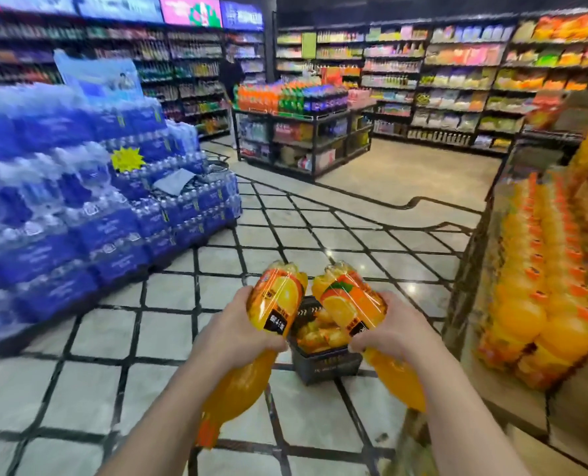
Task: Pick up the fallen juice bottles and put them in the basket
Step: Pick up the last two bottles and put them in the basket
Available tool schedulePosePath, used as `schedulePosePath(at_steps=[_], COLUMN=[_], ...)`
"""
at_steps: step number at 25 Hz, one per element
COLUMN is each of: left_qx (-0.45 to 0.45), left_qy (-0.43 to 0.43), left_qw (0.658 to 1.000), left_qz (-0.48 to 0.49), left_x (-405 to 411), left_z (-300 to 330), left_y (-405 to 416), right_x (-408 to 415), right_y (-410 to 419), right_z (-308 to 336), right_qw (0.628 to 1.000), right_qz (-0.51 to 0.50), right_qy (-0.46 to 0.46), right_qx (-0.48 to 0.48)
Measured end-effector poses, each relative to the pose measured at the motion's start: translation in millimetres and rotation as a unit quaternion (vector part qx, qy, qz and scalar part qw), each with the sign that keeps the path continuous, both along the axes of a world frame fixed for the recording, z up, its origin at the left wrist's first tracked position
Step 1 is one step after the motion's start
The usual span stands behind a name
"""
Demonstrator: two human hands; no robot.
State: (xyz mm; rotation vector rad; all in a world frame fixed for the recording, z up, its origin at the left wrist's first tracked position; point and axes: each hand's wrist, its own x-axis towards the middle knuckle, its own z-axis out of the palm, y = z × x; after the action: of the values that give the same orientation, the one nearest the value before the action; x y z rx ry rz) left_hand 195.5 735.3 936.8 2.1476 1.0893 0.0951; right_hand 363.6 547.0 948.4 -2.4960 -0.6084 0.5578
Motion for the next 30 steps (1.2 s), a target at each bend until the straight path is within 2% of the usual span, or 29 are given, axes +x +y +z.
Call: schedulePosePath(at_steps=[5, 9, 14, 18, 24, 30], left_qx=[-0.005, -0.010, -0.020, -0.032, -0.078, -0.161], left_qy=[0.013, 0.035, 0.052, 0.075, 0.111, 0.152], left_qw=[1.000, 0.999, 0.993, 0.986, 0.973, 0.965], left_qz=[0.003, -0.034, -0.100, -0.148, -0.189, -0.140], left_x=[84.9, 169.3, 288.6, 370.8, 491.9, 585.6], left_z=[-18.7, -38.9, -62.4, -87.4, -175.6, -309.0], left_y=[90.7, 163.1, 264.7, 318.3, 355.8, 363.4], right_x=[89.3, 155.9, 242.6, 304.1, 404.5, 483.3], right_y=[86.0, 154.9, 245.1, 286.9, 328.5, 353.1], right_z=[-16.6, -38.1, -64.6, -84.9, -174.8, -311.6], right_qw=[1.000, 0.999, 0.993, 0.982, 0.965, 0.942], right_qz=[-0.007, -0.027, -0.109, -0.179, -0.243, -0.267], right_qy=[0.012, 0.022, 0.043, 0.051, 0.094, 0.189], right_qx=[0.000, 0.002, -0.003, -0.014, -0.032, -0.068])
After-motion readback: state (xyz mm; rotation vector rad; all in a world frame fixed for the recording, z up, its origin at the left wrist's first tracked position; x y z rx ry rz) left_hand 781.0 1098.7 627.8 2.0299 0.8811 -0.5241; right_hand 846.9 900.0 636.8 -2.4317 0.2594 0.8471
